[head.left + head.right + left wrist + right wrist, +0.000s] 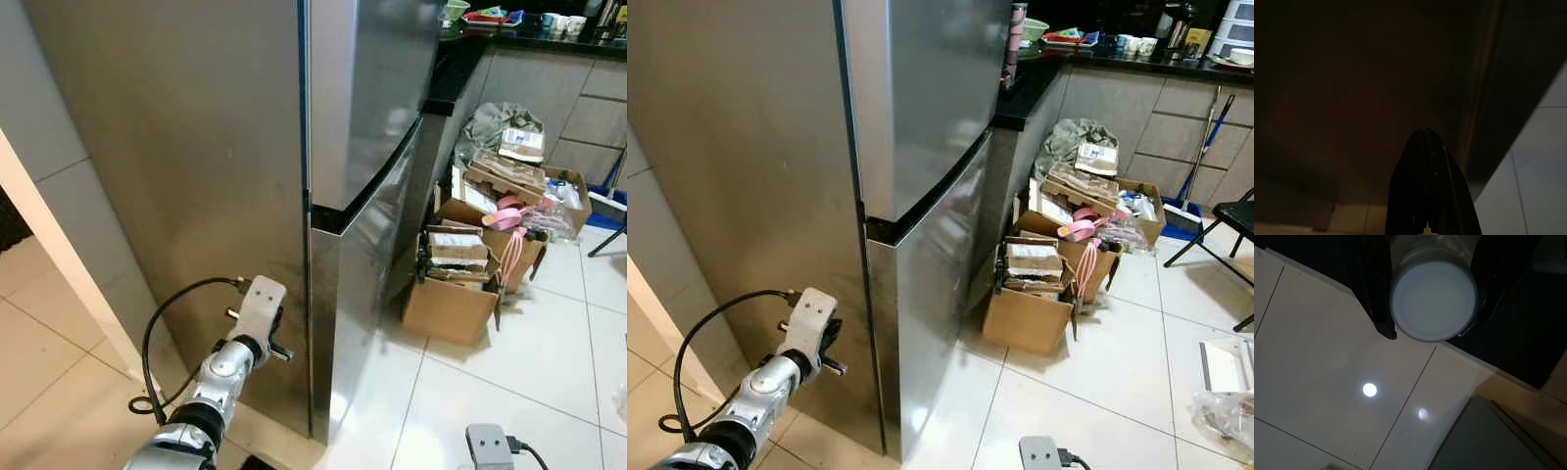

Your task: Restocking fridge

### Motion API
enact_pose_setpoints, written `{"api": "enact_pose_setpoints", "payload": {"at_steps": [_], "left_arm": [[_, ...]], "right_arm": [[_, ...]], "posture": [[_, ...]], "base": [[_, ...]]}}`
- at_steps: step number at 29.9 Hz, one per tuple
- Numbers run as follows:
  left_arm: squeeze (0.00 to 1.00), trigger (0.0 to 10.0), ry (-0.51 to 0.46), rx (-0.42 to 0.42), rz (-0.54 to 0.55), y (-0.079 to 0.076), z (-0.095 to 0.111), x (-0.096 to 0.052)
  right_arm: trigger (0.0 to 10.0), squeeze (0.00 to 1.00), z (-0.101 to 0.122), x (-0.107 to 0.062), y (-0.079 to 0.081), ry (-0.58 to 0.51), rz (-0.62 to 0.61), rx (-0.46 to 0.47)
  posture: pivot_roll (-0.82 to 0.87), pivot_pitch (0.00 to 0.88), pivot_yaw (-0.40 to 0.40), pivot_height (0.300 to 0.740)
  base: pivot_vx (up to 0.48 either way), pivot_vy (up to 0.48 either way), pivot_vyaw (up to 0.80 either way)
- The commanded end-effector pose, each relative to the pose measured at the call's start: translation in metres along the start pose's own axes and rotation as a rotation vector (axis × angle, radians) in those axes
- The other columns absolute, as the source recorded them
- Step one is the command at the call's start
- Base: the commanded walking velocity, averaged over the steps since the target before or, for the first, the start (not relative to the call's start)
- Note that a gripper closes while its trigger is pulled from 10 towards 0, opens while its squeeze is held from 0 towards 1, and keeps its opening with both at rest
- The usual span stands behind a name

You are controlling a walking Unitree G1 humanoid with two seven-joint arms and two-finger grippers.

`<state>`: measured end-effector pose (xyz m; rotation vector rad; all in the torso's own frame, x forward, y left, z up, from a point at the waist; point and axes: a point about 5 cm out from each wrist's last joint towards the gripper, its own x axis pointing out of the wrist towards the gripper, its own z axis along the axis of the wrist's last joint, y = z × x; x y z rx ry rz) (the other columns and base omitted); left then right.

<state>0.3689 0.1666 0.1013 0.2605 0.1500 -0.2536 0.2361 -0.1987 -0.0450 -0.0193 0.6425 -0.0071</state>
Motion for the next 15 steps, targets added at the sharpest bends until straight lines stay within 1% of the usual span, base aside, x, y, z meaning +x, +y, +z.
{"api": "enact_pose_setpoints", "payload": {"at_steps": [1, 3, 6, 7, 8, 9, 15], "left_arm": [[0.0, 0.0, 0.045, 0.002, 0.025, 0.006, -0.007, -0.003], [0.0, 0.0, 0.061, 0.01, 0.057, 0.01, -0.007, -0.002], [0.0, 0.0, 0.098, 0.047, 0.147, 0.02, -0.006, -0.002], [0.0, 0.0, 0.098, 0.047, 0.147, 0.02, -0.006, -0.002], [0.0, 9.8, 0.119, 0.055, 0.19, 0.025, -0.005, -0.002], [0.0, 10.0, 0.124, 0.049, 0.202, 0.026, -0.004, -0.001], [0.0, 10.0, 0.135, 0.043, 0.246, 0.029, 0.0, 0.001]], "right_arm": [[10.0, 0.0, -0.003, -0.002, -0.003, -0.003, -0.02, 0.024], [10.0, 0.0, -0.004, -0.002, -0.004, -0.002, -0.023, 0.022], [10.0, 0.0, -0.006, -0.004, -0.007, -0.003, -0.034, 0.023], [10.0, 0.0, -0.006, -0.004, -0.007, -0.003, -0.034, 0.023], [10.0, 0.0, -0.006, -0.004, -0.009, -0.007, -0.04, 0.024], [10.0, 0.0, -0.006, -0.004, -0.011, -0.009, -0.043, 0.026], [10.0, 0.0, -0.005, -0.005, -0.013, -0.014, -0.053, 0.022]], "posture": [[-0.07, 0.101, 0.027, 0.74], [-0.09, 0.109, 0.033, 0.74], [-0.1, 0.115, 0.038, 0.74], [-0.1, 0.115, 0.038, 0.74], [-0.1, 0.131, 0.039, 0.74], [-0.1, 0.131, 0.039, 0.74], [-0.11, 0.137, 0.035, 0.74]], "base": [[0.0, 0.0, 0.0], [0.0, 0.0, 0.0], [0.0, 0.0, 0.0], [0.0, 0.0, 0.0], [0.0, 0.0, 0.0], [0.0, 0.0, 0.0], [0.0, 0.0, 0.0]]}}
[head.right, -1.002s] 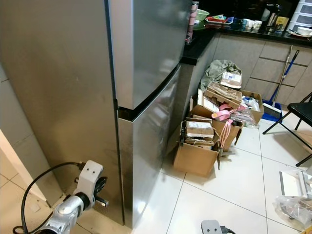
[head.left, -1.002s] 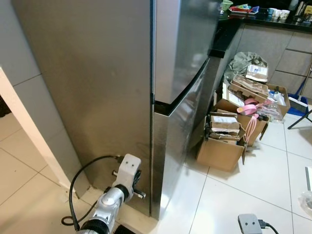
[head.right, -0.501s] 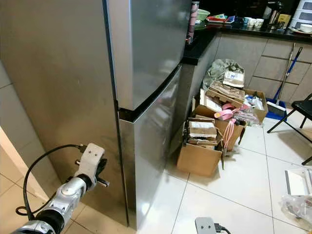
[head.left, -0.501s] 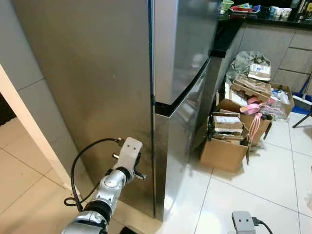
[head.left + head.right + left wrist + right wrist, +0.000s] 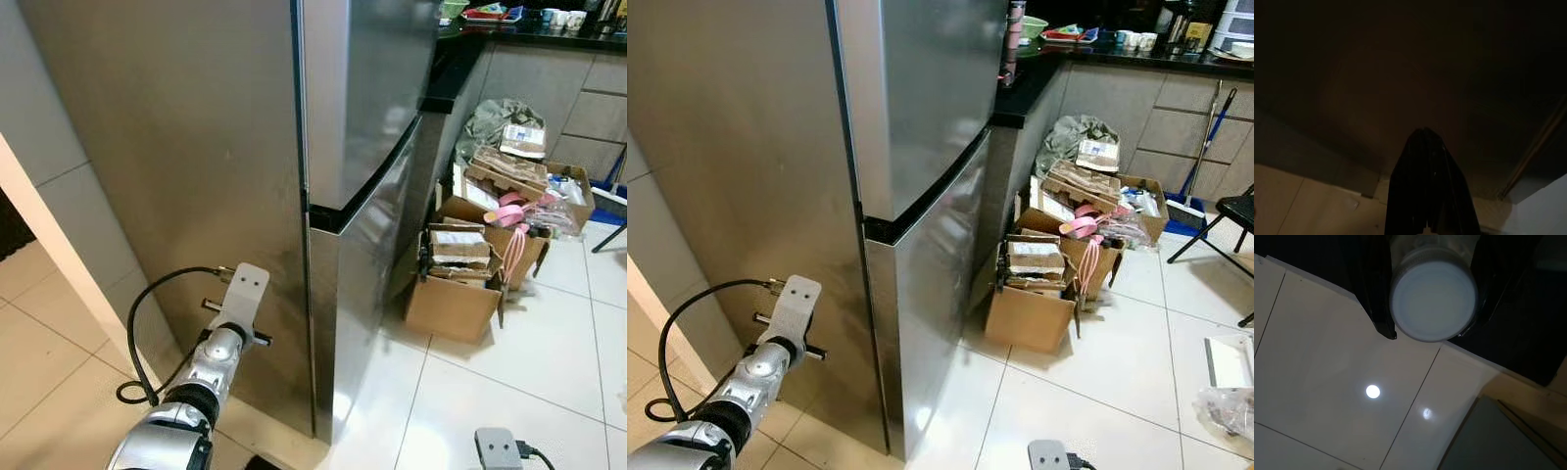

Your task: Restocking fridge

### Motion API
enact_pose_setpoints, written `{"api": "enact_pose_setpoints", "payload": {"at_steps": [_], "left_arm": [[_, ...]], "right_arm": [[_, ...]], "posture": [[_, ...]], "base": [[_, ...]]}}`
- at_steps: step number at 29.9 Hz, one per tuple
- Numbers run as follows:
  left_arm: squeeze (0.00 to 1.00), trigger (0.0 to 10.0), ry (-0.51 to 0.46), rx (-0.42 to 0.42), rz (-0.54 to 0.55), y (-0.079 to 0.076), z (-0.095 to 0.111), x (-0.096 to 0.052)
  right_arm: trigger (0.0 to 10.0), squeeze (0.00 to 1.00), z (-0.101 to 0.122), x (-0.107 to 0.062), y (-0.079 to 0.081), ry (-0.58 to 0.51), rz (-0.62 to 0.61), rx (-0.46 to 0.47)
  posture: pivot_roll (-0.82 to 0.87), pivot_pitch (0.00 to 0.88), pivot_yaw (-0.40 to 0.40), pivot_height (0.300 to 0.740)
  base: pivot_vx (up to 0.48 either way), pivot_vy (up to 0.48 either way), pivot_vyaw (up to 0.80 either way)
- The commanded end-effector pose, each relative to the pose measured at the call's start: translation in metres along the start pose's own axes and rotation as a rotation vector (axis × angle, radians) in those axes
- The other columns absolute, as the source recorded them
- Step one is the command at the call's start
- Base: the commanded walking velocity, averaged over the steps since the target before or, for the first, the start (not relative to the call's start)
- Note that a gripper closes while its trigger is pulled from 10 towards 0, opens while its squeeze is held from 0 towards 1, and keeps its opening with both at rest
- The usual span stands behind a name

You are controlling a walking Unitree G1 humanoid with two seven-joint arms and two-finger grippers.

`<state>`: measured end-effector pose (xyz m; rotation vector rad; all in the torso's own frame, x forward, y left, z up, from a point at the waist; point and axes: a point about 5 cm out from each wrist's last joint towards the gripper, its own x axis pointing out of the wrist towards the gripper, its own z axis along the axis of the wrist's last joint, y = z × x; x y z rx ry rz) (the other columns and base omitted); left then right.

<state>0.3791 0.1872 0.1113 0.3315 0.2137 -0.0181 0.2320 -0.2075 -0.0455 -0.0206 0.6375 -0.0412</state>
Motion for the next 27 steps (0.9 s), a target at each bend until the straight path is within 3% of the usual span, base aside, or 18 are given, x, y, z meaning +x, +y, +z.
{"api": "enact_pose_setpoints", "payload": {"at_steps": [1, 12, 27], "left_arm": [[0.0, 10.0, 0.038, -0.008, 0.035, 0.006, -0.005, 0.0], [0.0, 10.0, 0.012, -0.014, 0.081, 0.009, 0.01, 0.004], [0.0, 10.0, -0.03, -0.037, 0.088, 0.011, 0.017, 0.005]], "right_arm": [[10.0, 0.0, -0.001, -0.002, -0.005, -0.012, -0.024, 0.009], [10.0, 0.0, 0.01, 0.001, -0.005, -0.054, -0.031, -0.001], [10.0, 0.0, 0.007, -0.004, -0.012, -0.084, -0.024, -0.036]], "posture": [[-0.11, 0.137, 0.034, 0.74], [-0.11, 0.19, 0.036, 0.74], [-0.13, 0.281, 0.015, 0.74]], "base": [[0.0, 0.0, 0.0], [0.0, 0.0, 0.0], [0.0, 0.0, 0.0]]}}
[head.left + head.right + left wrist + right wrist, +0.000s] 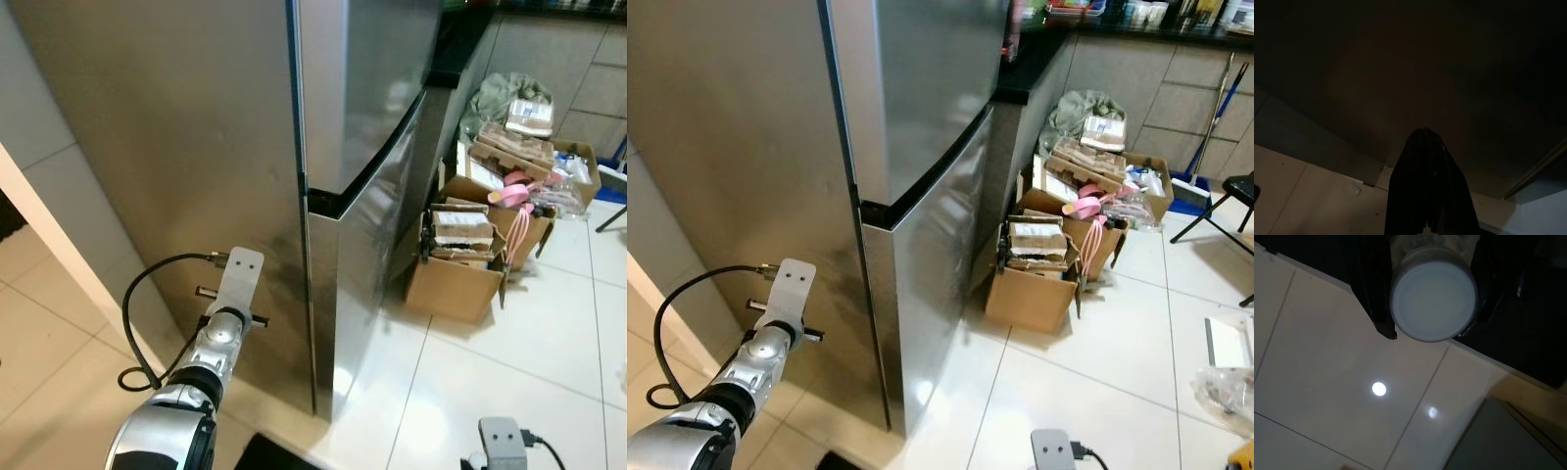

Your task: Restocking fridge

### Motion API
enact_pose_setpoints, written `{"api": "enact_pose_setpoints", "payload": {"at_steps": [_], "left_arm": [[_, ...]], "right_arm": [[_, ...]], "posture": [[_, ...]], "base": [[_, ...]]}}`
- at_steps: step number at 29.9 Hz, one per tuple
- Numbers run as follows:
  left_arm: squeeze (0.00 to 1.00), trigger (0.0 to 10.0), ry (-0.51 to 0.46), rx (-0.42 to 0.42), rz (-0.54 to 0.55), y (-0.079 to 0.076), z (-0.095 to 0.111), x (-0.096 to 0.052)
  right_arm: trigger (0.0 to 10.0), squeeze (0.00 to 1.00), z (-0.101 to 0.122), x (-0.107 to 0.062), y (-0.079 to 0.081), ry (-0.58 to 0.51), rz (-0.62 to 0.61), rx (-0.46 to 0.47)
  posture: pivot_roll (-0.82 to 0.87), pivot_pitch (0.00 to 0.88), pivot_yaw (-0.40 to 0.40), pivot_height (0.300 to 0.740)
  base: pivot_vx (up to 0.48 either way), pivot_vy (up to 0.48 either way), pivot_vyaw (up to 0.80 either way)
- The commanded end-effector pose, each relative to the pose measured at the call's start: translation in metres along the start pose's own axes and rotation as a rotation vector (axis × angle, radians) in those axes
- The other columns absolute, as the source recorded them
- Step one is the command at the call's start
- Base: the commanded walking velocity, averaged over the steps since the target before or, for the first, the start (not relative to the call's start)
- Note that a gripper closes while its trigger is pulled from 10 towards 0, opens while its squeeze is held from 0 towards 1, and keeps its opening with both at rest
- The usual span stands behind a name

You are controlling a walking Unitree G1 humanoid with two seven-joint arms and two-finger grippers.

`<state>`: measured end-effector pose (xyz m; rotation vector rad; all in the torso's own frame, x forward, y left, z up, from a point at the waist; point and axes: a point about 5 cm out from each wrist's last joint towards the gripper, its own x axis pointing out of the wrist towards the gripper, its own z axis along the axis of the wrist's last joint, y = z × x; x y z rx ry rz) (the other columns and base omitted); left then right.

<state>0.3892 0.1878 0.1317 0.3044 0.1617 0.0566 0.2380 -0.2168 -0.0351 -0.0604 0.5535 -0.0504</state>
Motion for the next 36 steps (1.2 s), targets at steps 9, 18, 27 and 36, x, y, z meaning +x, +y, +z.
{"api": "enact_pose_setpoints", "payload": {"at_steps": [9, 18, 27, 36], "left_arm": [[0.0, 10.0, -0.054, 0.002, -0.013, -0.003, 0.018, 0.004], [0.0, 10.0, -0.116, -0.017, -0.061, -0.026, 0.041, 0.007], [0.0, 10.0, -0.136, -0.041, -0.136, -0.047, 0.049, 0.005], [0.0, 10.0, -0.14, 0.001, -0.261, -0.061, 0.047, 0.002]], "right_arm": [[10.0, 0.0, -0.004, -0.005, -0.003, -0.021, -0.015, 0.0], [10.0, 0.0, 0.002, -0.003, -0.003, -0.054, -0.033, 0.011], [10.0, 0.0, 0.004, -0.003, -0.005, -0.066, -0.047, 0.013], [10.0, 0.0, 0.004, -0.003, -0.006, -0.064, -0.05, 0.011]], "posture": [[-0.12, 0.304, 0.039, 0.74], [-0.12, 0.298, 0.056, 0.74], [-0.13, 0.284, 0.066, 0.74], [-0.12, 0.284, 0.066, 0.74]], "base": [[0.0, 0.0, 0.0], [0.0, 0.0, 0.0], [0.0, 0.0, 0.0], [0.0, 0.0, 0.0]]}}
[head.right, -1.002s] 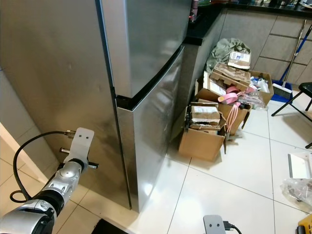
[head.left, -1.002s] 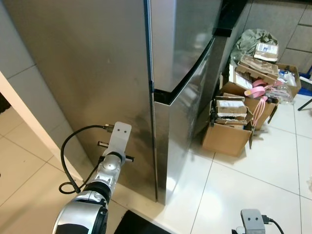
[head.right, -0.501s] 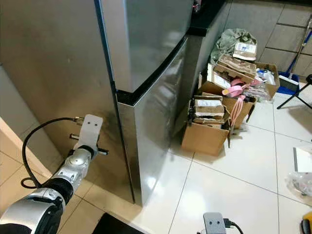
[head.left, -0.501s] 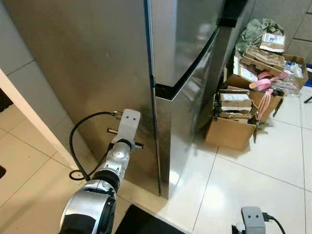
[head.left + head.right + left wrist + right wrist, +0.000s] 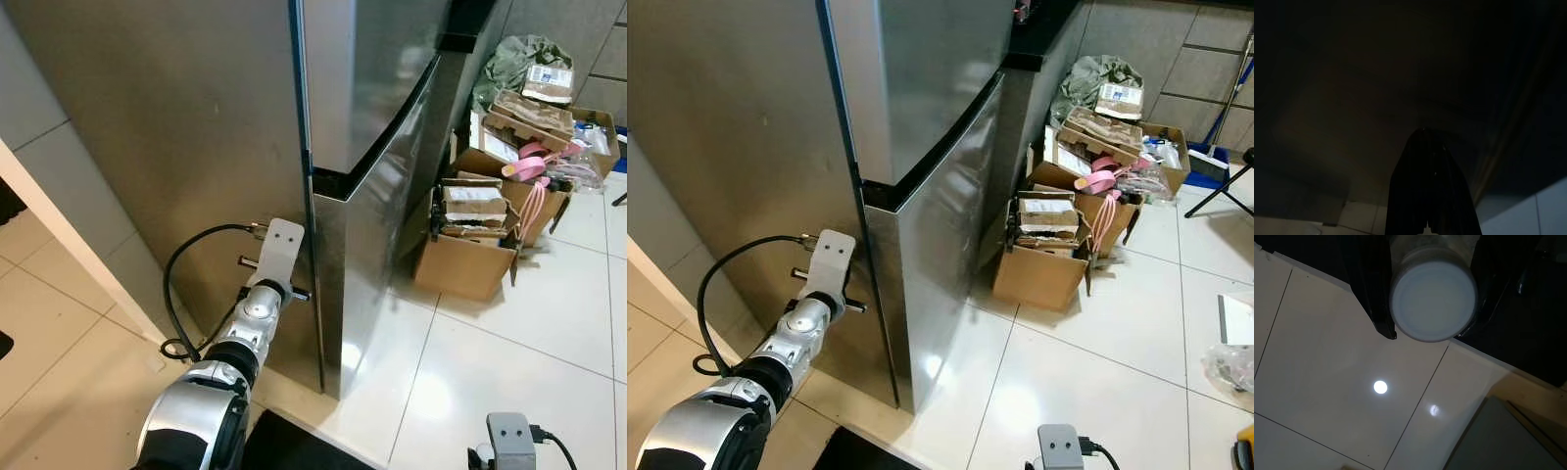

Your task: Restocking fridge

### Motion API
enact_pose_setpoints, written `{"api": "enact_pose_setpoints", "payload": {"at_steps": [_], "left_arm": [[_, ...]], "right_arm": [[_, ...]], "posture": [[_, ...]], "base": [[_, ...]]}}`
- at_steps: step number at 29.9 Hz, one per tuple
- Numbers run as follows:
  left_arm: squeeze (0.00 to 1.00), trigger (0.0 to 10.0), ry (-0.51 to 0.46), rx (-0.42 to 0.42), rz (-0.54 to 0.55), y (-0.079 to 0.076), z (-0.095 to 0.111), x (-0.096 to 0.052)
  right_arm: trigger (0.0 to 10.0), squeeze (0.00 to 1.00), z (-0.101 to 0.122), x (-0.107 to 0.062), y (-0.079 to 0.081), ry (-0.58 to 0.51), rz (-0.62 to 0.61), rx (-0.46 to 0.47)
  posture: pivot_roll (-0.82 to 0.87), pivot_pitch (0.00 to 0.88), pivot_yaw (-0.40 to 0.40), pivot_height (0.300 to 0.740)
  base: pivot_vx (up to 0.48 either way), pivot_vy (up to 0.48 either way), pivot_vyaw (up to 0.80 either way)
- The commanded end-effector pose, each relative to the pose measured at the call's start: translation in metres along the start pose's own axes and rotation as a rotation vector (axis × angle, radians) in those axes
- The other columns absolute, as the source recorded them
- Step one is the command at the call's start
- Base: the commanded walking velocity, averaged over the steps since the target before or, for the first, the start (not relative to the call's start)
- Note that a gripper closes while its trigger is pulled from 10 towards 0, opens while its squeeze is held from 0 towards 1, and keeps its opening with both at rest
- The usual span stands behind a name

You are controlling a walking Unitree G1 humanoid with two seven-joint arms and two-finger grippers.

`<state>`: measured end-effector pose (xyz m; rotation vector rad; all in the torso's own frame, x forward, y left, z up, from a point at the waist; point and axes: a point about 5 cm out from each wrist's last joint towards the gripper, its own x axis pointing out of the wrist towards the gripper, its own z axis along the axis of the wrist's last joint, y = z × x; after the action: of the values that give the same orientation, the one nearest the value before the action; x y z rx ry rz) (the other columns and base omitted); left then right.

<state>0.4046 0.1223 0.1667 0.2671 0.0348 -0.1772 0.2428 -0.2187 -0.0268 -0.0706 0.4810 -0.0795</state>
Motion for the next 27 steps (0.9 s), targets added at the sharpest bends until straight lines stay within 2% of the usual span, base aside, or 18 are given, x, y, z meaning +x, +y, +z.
{"api": "enact_pose_setpoints", "payload": {"at_steps": [1, 2, 5, 6, 7, 9, 10, 13, 15, 16, 18, 19, 22, 23, 24, 27], "left_arm": [[0.0, 10.0, 0.029, 0.027, -0.066, -0.01, -0.01, -0.002], [0.0, 10.0, 0.029, 0.027, -0.066, -0.01, -0.01, -0.002], [0.0, 10.0, 0.128, 0.099, -0.105, -0.004, -0.033, -0.01], [0.0, 10.0, 0.176, 0.104, -0.09, 0.004, -0.049, -0.017], [0.0, 10.0, 0.176, 0.104, -0.09, 0.004, -0.049, -0.017], [0.0, 10.0, 0.218, 0.076, -0.057, 0.012, -0.063, -0.023], [0.0, 10.0, 0.249, 0.062, -0.035, 0.018, -0.075, -0.03], [0.0, 10.0, 0.368, -0.01, 0.051, 0.035, -0.124, -0.063], [0.0, 10.0, 0.419, -0.039, 0.093, 0.039, -0.147, -0.081], [0.0, 10.0, 0.419, -0.039, 0.093, 0.039, -0.147, -0.081], [0.0, 10.0, 0.466, -0.057, 0.125, 0.041, -0.164, -0.097], [0.0, 10.0, 0.466, -0.057, 0.125, 0.041, -0.164, -0.097], [0.0, 10.0, 0.566, -0.162, 0.148, 0.028, -0.198, -0.13], [0.0, 10.0, 0.597, -0.161, 0.142, 0.023, -0.206, -0.139], [0.0, 10.0, 0.597, -0.161, 0.142, 0.023, -0.206, -0.139], [0.0, 10.0, 0.617, -0.152, 0.132, 0.015, -0.217, -0.153]], "right_arm": [[10.0, 0.0, -0.005, -0.003, -0.003, 0.009, -0.017, 0.01], [10.0, 0.0, -0.005, -0.003, -0.003, 0.009, -0.017, 0.01], [10.0, 0.0, -0.006, -0.002, 0.0, 0.026, -0.004, 0.033], [10.0, 0.0, -0.007, -0.001, 0.002, 0.041, 0.008, 0.047], [10.0, 0.0, -0.007, -0.001, 0.002, 0.041, 0.008, 0.047], [10.0, 0.0, -0.007, 0.0, 0.004, 0.053, 0.017, 0.054], [10.0, 0.0, -0.008, 0.0, 0.004, 0.06, 0.022, 0.053], [10.0, 0.0, -0.01, 0.0, 0.007, 0.087, 0.049, 0.024], [10.0, 0.0, -0.011, 0.0, 0.008, 0.1, 0.063, 0.004], [10.0, 0.0, -0.011, 0.0, 0.008, 0.1, 0.063, 0.004], [10.0, 0.0, -0.011, 0.001, 0.008, 0.107, 0.071, -0.005], [10.0, 0.0, -0.011, 0.001, 0.008, 0.107, 0.071, -0.005], [10.0, 0.0, -0.007, 0.005, 0.012, 0.119, 0.095, -0.032], [10.0, 0.0, -0.005, 0.006, 0.014, 0.12, 0.106, -0.045], [10.0, 0.0, -0.005, 0.006, 0.014, 0.12, 0.106, -0.045], [10.0, 0.0, -0.001, 0.009, 0.02, 0.117, 0.122, -0.056]], "posture": [[-0.12, 0.281, 0.069, 0.74], [-0.12, 0.281, 0.069, 0.74], [-0.12, 0.259, 0.075, 0.74], [-0.12, 0.239, 0.078, 0.74], [-0.12, 0.239, 0.078, 0.74], [-0.11, 0.222, 0.076, 0.74], [-0.1, 0.201, 0.069, 0.74], [-0.09, 0.161, 0.041, 0.74], [-0.08, 0.151, 0.026, 0.74], [-0.08, 0.151, 0.026, 0.74], [-0.07, 0.141, 0.006, 0.74], [-0.07, 0.141, 0.006, 0.74], [-0.04, 0.113, -0.033, 0.74], [-0.04, 0.11, -0.037, 0.74], [-0.04, 0.11, -0.037, 0.74], [-0.03, 0.097, -0.05, 0.74]], "base": [[0.0, 0.0, 0.0], [0.0, 0.0, 0.0], [0.0, 0.0, 0.0], [0.0, 0.0, 0.0], [0.0, 0.0, 0.0], [0.0, 0.0, 0.0], [0.0, 0.0, 0.0], [0.0, 0.0, 0.0], [0.0, 0.0, 0.0], [0.0, 0.0, 0.0], [0.0, 0.0, 0.0], [0.0, 0.0, 0.0], [0.0, 0.0, 0.0], [0.0, 0.0, 0.0], [0.0, 0.0, 0.0], [0.0, 0.0, 0.0]]}}
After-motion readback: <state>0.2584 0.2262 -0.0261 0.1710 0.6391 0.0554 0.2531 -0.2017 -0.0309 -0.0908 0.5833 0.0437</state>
